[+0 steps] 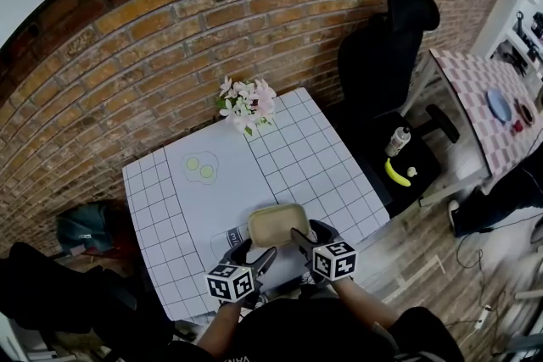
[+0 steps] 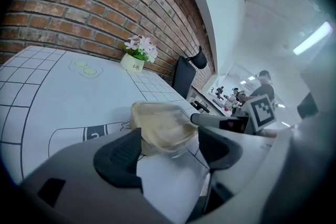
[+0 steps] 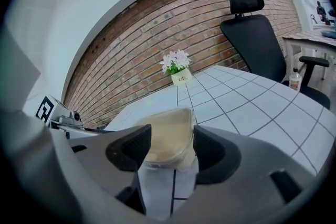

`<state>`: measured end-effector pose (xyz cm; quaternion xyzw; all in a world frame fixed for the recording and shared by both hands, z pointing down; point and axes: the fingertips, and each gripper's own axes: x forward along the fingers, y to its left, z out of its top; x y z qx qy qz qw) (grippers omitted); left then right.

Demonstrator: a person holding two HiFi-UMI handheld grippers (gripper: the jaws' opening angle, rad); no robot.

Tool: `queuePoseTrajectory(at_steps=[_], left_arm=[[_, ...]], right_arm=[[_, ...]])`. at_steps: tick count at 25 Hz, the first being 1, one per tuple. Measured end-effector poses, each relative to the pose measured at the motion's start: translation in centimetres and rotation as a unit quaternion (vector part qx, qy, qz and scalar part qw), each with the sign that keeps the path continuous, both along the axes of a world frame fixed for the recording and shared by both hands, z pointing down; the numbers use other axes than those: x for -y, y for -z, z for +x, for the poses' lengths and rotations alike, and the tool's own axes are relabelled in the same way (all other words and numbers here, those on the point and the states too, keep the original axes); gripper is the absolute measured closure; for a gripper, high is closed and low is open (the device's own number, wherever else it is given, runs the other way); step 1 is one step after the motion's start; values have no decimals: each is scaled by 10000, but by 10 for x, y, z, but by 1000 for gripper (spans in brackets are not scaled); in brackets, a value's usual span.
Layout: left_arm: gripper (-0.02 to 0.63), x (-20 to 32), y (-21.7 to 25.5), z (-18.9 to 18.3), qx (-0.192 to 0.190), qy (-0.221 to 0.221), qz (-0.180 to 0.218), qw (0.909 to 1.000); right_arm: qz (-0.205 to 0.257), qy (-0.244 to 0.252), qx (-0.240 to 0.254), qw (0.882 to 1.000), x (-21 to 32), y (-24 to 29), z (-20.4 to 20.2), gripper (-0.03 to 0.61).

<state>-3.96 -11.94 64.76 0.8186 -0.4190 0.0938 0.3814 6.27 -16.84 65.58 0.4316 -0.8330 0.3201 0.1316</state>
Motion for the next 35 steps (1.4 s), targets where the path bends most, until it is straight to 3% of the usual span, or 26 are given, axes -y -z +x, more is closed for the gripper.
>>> queuePoseTrajectory(at_steps=[13,26,35], left_arm=[[284,3,5,5,-120,31,88,9999],[290,24,51,-16,-189,435,942,9944],[437,27,75,-41,-266,768,1320,9879]], right_arm=[[116,-14,-34,9999,2,5,0,350],[718,-178,290,9968,14,52,-6,371],[1071,-251,492,9927,16,84,-13,394]])
